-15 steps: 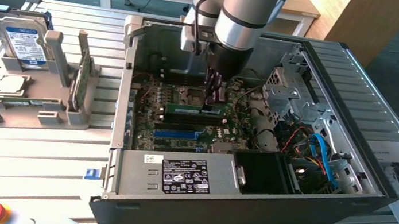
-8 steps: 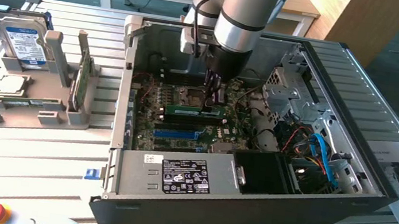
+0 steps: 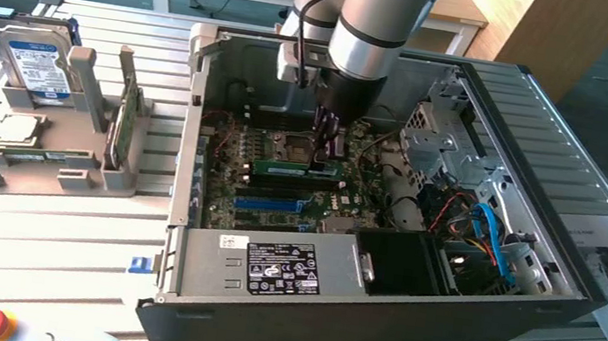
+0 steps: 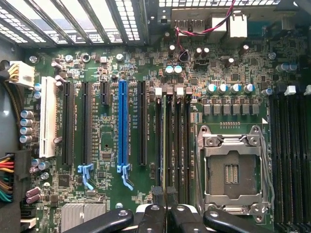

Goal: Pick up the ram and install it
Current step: 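Insert the ram into the slot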

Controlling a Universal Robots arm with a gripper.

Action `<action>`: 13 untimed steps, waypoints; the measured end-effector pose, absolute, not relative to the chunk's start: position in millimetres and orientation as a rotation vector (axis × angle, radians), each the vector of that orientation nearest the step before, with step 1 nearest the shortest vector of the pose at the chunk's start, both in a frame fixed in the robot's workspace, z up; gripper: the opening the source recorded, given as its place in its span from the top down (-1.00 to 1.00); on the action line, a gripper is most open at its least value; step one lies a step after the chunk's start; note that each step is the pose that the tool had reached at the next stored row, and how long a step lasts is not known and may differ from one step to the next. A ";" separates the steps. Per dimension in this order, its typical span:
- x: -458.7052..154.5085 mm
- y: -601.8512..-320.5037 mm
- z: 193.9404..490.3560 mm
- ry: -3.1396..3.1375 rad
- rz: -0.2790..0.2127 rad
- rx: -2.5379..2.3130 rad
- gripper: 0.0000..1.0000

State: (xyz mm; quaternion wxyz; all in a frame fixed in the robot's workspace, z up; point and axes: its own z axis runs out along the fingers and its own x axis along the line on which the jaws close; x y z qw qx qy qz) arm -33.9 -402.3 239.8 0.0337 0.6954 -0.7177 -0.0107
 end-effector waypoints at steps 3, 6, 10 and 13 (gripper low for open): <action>-33.9 -402.3 239.8 -2.208 -0.033 2.139 0.76; -34.5 -403.2 239.8 -2.208 -0.033 2.139 0.76; -36.0 -405.0 239.7 -2.207 -0.033 2.139 0.76; -36.1 -405.2 239.1 -2.207 -0.033 2.140 0.76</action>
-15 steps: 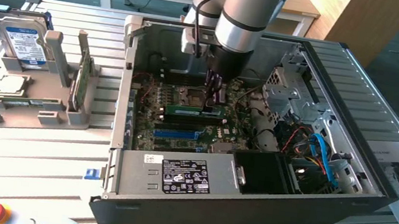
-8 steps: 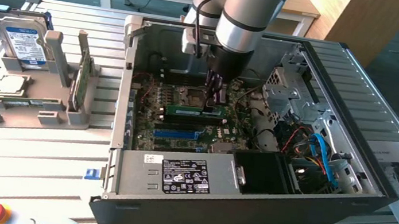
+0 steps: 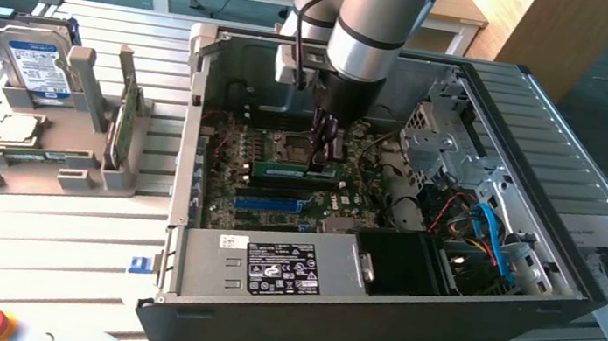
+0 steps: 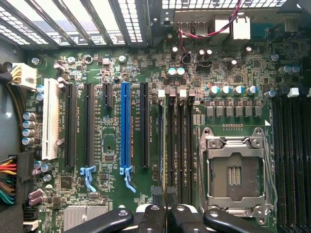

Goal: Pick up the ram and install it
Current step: 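Insert the ram into the slot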

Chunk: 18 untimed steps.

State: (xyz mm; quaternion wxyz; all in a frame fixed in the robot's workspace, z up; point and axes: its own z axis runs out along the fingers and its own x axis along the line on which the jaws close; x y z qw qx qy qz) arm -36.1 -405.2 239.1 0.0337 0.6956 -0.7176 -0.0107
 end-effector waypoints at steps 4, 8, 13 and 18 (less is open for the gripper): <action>-36.1 -405.3 236.7 -2.207 -0.033 2.140 0.76; -36.1 -405.3 235.9 -2.207 -0.033 2.139 0.76; -36.1 -405.3 235.8 -2.206 -0.033 2.141 0.76; -36.1 -405.2 235.7 -2.197 -0.033 2.150 0.76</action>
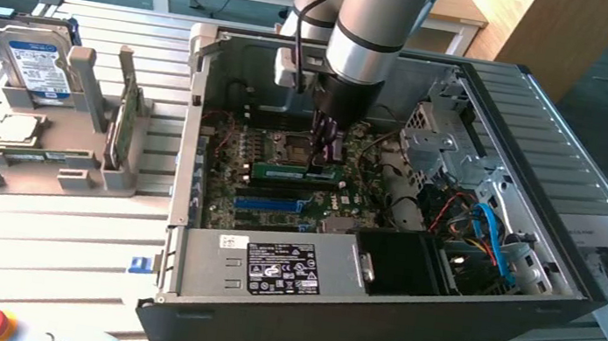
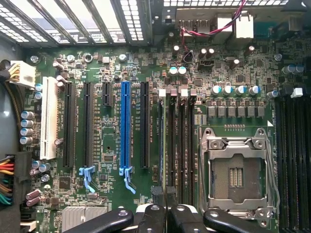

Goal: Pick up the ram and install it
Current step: 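Insert the ram into the slot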

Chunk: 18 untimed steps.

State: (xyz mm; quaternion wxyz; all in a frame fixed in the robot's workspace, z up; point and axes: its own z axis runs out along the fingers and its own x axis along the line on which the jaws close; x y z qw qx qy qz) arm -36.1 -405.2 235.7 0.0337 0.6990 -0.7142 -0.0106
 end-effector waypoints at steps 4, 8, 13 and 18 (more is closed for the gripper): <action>-36.1 -405.1 235.7 -2.181 -0.030 2.164 0.76; -36.1 -405.1 235.7 -2.168 -0.029 2.176 0.76; -36.2 -405.1 235.6 -2.179 -0.029 2.165 0.76; -36.1 -405.1 235.4 -2.214 -0.031 2.130 0.76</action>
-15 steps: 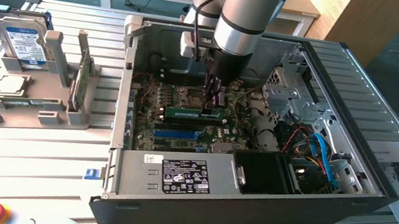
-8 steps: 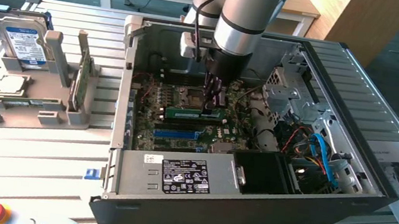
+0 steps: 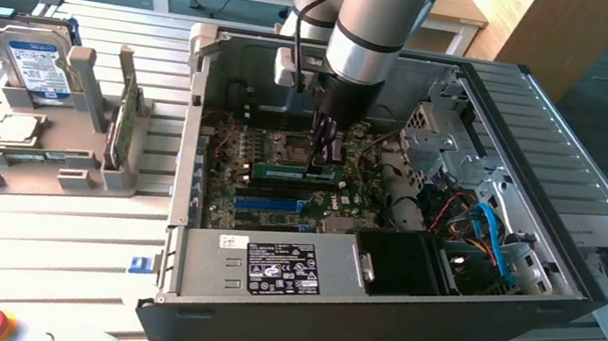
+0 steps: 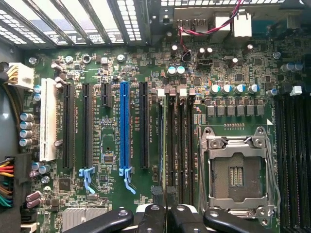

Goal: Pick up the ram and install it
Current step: 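Insert the ram into the slot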

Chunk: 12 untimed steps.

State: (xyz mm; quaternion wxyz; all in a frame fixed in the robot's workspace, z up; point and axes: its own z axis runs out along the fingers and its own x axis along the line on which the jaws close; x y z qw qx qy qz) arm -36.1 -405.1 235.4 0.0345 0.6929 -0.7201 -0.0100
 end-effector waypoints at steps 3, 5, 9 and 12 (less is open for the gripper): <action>-36.1 -405.1 235.4 -2.214 -0.031 2.131 0.76; -36.1 -405.1 235.4 -2.209 -0.031 2.135 0.76; -36.1 -405.1 235.4 -2.197 -0.030 2.147 0.76; -36.1 -405.1 235.4 -2.185 -0.029 2.159 0.76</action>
